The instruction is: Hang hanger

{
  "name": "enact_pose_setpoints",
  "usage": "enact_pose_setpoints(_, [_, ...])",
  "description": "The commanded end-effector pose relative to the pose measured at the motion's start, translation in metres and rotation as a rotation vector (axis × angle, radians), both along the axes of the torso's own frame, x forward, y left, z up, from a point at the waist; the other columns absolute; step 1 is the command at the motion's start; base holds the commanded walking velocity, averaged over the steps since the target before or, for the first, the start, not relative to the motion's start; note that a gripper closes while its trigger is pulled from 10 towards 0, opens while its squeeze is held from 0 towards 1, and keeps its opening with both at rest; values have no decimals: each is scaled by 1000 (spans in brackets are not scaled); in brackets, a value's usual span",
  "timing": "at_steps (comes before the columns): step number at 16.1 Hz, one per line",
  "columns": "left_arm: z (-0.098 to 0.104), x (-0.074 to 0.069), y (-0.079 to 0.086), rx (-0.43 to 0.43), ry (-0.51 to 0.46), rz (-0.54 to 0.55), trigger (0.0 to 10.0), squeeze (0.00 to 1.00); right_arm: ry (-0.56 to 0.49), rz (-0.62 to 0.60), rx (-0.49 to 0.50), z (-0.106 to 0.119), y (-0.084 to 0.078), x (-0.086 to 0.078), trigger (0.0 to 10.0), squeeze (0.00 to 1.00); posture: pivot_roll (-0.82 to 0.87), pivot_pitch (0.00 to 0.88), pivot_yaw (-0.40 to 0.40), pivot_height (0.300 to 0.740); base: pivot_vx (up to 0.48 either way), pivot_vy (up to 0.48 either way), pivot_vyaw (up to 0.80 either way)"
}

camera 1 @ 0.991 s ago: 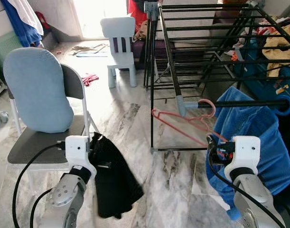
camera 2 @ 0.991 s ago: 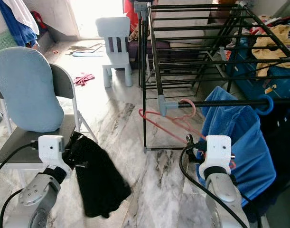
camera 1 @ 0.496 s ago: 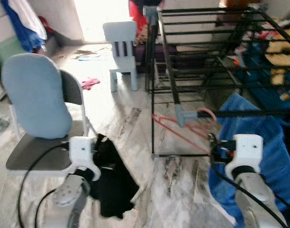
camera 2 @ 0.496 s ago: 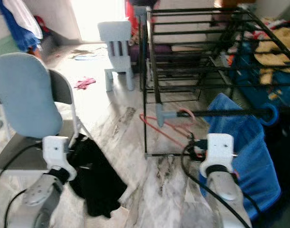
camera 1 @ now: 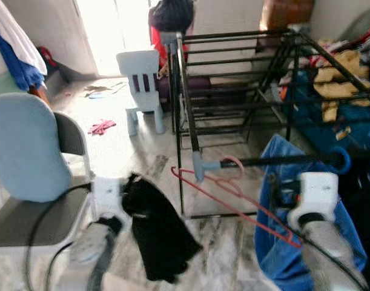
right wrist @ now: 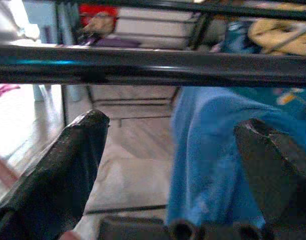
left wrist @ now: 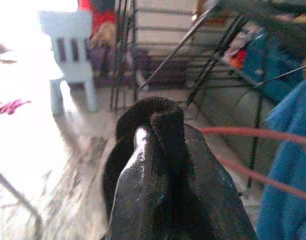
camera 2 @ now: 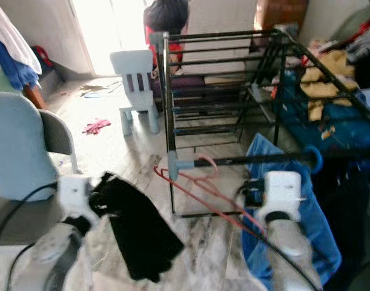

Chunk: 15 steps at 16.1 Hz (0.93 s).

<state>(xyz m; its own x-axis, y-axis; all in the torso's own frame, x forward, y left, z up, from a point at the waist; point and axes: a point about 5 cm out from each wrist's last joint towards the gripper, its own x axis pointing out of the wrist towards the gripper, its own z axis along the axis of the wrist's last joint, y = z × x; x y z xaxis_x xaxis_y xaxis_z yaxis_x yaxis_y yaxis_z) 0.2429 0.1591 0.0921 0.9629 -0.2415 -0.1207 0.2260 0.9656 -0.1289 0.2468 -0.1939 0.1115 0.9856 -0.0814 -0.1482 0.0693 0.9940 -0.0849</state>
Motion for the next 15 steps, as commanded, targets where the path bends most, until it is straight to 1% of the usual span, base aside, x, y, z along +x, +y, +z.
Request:
enact_pose_setpoints(1, [5, 2, -2, -8, -18, -8, 10000, 0, 27, 7, -12, -2, -4, -2, 10000, 0, -119, 0, 21, 740, 0, 0, 0])
enact_pose_setpoints(4, [3, 1, -4, -8, -5, -21, 10000, 0, 109, 92, -22, -12, -7, -10, 10000, 0, -120, 0, 18, 740, 0, 0, 0])
enact_pose_setpoints(5, [3, 1, -3, -8, -4, -22, 10000, 0, 110, 94, -22, -12, -7, -11, 10000, 0, -120, 0, 18, 740, 0, 0, 0])
enact_pose_setpoints(6, [1, 1, -4, -8, 13, -38, 10000, 0, 168, 194, -37, -16, -8, -17, 10000, 0, -122, 0, 22, 740, 0, 0, 0])
enact_pose_setpoints(7, [1, 1, -4, -8, 16, -40, 10000, 0, 180, 212, -36, -17, -9, -19, 10000, 0, -122, 0, 22, 740, 0, 0, 0])
enact_pose_setpoints(8, [0, 1, -6, -8, 21, -59, 10000, 0, 219, 368, -25, -15, -10, -21, 10000, 0, -128, 0, 28, 740, 0, 0, 0])
enact_pose_setpoints(9, [0, 1, -7, -8, 25, -68, 10000, 0, 226, 412, -26, -12, -13, -19, 10000, 0, -130, 0, 31, 740, 0, 0, 0])
enact_pose_setpoints(10, [-1, 1, -9, -10, 30, -77, 10000, 0, 211, 427, -74, -6, -24, -12, 10000, 0, -131, 0, 30, 740, 0, 0, 0])
enact_pose_setpoints(11, [-1, 1, -9, -10, 31, -79, 10000, 0, 209, 433, -80, -4, -27, -9, 10000, 0, -131, 0, 31, 740, 0, 0, 0])
enact_pose_setpoints(12, [-1, 2, -9, -11, 37, -82, 10000, 0, 205, 482, -94, 1, -32, -3, 10000, 0, -132, 0, 32, 740, 0, 0, 0])
enact_pose_setpoints(13, [-1, 2, -9, -12, 43, -87, 10000, 0, 212, 565, -102, 5, -32, 0, 10000, 0, -129, 0, 32, 740, 0, 0, 0])
enact_pose_setpoints(15, [-2, 2, -10, -9, 48, -91, 10000, 0, 224, 642, -107, 6, -31, 3, 10000, 0, -125, 0, 30, 740, 0, 0, 0])
